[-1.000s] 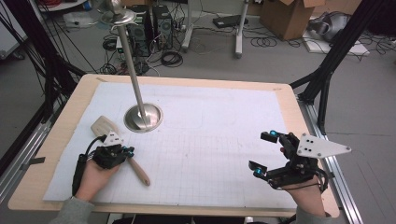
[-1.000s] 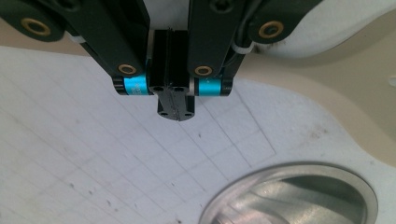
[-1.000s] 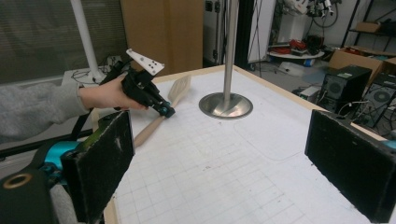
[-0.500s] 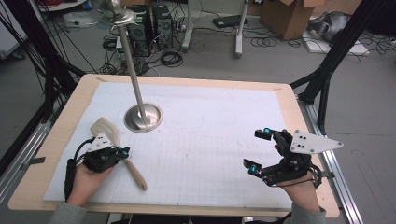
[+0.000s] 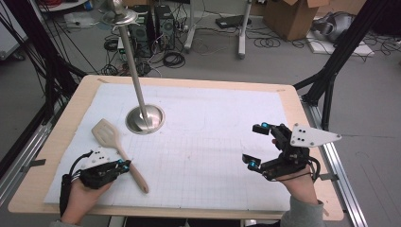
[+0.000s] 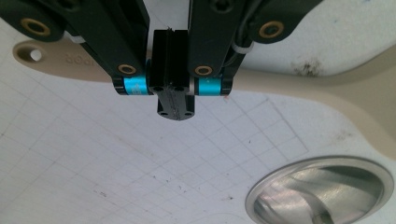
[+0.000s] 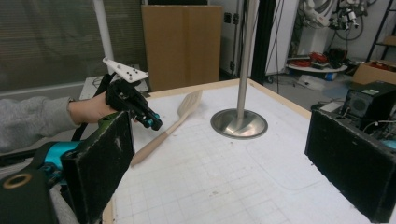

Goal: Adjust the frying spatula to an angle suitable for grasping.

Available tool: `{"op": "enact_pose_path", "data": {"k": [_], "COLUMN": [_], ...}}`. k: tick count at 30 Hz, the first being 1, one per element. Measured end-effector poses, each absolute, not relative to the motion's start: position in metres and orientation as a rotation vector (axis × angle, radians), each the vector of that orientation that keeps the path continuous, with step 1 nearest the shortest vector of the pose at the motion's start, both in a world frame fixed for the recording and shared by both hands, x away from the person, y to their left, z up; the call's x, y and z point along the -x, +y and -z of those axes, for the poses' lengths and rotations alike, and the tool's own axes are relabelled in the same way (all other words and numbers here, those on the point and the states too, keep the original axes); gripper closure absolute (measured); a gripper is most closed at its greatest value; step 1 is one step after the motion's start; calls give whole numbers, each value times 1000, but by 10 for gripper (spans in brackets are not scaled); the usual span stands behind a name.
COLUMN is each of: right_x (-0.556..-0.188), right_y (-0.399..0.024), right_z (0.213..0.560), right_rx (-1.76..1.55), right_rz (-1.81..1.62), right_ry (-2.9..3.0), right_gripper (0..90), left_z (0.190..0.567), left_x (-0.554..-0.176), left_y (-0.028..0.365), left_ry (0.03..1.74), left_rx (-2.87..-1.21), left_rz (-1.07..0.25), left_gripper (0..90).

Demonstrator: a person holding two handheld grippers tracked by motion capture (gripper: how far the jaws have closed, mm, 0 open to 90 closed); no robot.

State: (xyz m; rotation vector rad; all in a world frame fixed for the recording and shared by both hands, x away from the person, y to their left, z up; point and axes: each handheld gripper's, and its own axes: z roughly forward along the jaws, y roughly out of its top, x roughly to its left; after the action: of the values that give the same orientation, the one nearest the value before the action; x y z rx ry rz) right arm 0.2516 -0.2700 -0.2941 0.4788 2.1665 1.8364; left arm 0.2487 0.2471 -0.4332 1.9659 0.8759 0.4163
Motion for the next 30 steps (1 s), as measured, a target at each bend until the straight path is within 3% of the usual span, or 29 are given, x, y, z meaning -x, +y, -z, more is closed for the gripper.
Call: {"op": "enact_pose_path", "data": {"k": [14, 30], "right_x": [-262, -258], "right_y": [-265, -266], "right_z": [292, 293], "right_rx": [-454, -473], "right_rz": [-1876, -1846], "right_ry": [2161, 2166], "right_gripper": [72, 72], "left_z": [443, 447], "left_x": [-230, -239], "left_y": [245, 229], "left_ry": [872, 837], "left_rx": [-2002, -2011], "left_rz": [-360, -325], "left_gripper": [898, 897]}}
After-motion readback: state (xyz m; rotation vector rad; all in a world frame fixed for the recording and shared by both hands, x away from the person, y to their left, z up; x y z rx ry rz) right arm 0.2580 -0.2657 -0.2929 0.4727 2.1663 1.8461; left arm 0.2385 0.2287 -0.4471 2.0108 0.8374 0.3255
